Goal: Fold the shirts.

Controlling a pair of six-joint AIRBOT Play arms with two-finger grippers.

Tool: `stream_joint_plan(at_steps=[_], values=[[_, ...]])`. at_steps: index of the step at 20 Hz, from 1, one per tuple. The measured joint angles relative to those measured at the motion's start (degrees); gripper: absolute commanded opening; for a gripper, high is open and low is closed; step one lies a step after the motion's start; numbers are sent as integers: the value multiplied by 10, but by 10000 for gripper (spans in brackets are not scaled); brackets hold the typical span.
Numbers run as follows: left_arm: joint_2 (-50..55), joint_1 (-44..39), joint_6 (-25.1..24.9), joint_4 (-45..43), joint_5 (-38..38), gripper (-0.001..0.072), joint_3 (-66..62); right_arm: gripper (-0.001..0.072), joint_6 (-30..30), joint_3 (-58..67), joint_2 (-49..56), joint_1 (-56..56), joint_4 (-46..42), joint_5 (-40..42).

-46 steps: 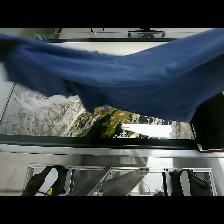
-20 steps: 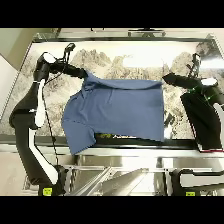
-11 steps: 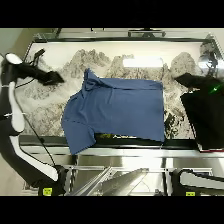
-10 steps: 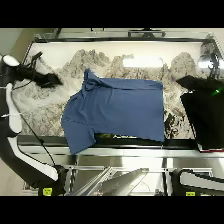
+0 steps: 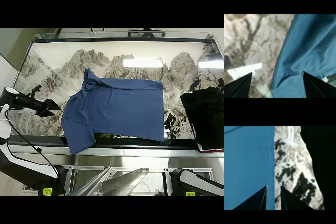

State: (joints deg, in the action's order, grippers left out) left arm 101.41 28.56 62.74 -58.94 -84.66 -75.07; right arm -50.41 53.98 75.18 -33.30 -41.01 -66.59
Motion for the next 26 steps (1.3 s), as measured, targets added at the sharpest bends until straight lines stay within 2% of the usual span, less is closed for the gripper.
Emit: stream_joint_plan(at_steps=[5,11,13,14,15,17,19,23,26], values=[[-4,-19,-22,16,27,692,52,204,8,-9,0,-5,-4,-19],[-2,-68,-33,18,-6,688,89,204,9,-10,12,-6,-4,-28],[-2,-81,-35,6,-12,306,92,210,10,-10,23,-6,-7,-37],[-1,-84,-37,-3,-11,165,93,287,10,-10,29,-6,-8,-43],[0,-87,-39,-6,-9,81,94,303,10,-10,38,-6,-9,-51],[0,-90,-43,-5,-7,26,94,306,6,-11,56,-6,-14,-66],[0,-92,-46,-5,-7,26,87,391,0,-16,73,-3,-22,-75],[0,-93,-47,-6,0,26,53,385,-24,-57,96,22,-55,-82],[-1,-94,-47,0,-24,26,27,384,-56,-98,101,52,-73,-83]])
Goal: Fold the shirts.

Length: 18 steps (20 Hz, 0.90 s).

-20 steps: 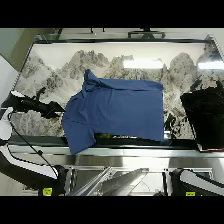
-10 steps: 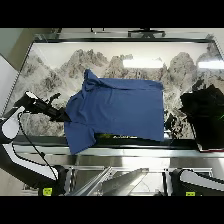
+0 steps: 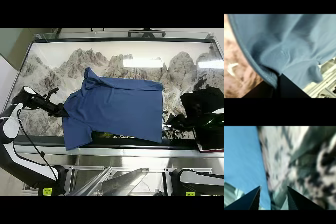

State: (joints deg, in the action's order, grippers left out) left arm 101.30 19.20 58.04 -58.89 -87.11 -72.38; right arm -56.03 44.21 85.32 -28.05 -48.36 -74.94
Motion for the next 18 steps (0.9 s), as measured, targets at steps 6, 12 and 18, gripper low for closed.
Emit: stream_joint_plan(at_steps=[6,12,18], values=[[0,0,1,4,-21,26,-25,356,-40,-53,2,104,0,5],[0,0,1,6,-30,23,-29,13,-28,-65,-2,165,40,39],[-77,1,-1,83,-42,20,-29,12,3,-20,-125,168,135,5]])
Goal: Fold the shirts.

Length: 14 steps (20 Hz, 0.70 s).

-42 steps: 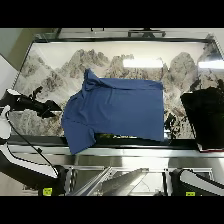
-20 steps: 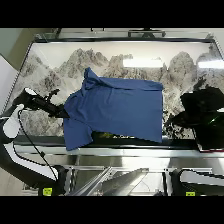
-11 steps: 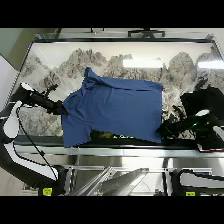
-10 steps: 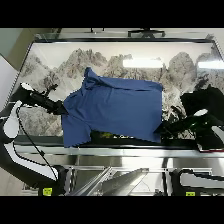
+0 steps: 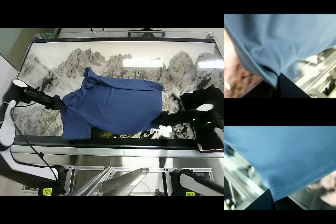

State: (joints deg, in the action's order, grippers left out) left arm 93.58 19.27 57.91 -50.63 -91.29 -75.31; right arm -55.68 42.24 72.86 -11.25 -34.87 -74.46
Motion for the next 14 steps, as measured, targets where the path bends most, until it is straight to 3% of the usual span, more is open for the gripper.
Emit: stream_joint_plan(at_steps=[4,8,11,14], values=[[-181,22,-47,184,-2,25,-12,13,0,123,-170,-47,87,-25],[-384,115,-80,361,55,27,-87,13,-12,314,-304,-157,166,-27],[-493,190,-63,363,140,27,-170,13,-29,439,-354,-240,192,-3],[-517,173,-34,287,175,27,-244,12,-37,503,-365,-279,202,7]])
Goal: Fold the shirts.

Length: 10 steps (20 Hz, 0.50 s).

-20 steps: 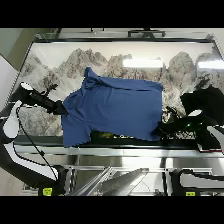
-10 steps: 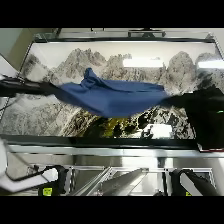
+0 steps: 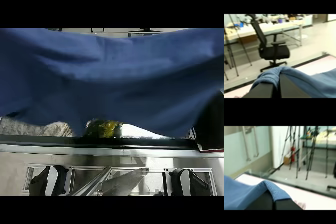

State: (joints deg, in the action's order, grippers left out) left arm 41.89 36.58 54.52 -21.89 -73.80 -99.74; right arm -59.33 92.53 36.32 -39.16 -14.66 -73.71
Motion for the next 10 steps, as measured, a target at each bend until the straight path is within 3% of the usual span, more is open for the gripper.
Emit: stream_joint_plan(at_steps=[5,10], values=[[95,-148,41,-106,-37,26,-10,12,-7,-38,41,6,-9,-32],[243,-264,52,-233,-21,26,79,12,19,-219,129,102,-134,6]])
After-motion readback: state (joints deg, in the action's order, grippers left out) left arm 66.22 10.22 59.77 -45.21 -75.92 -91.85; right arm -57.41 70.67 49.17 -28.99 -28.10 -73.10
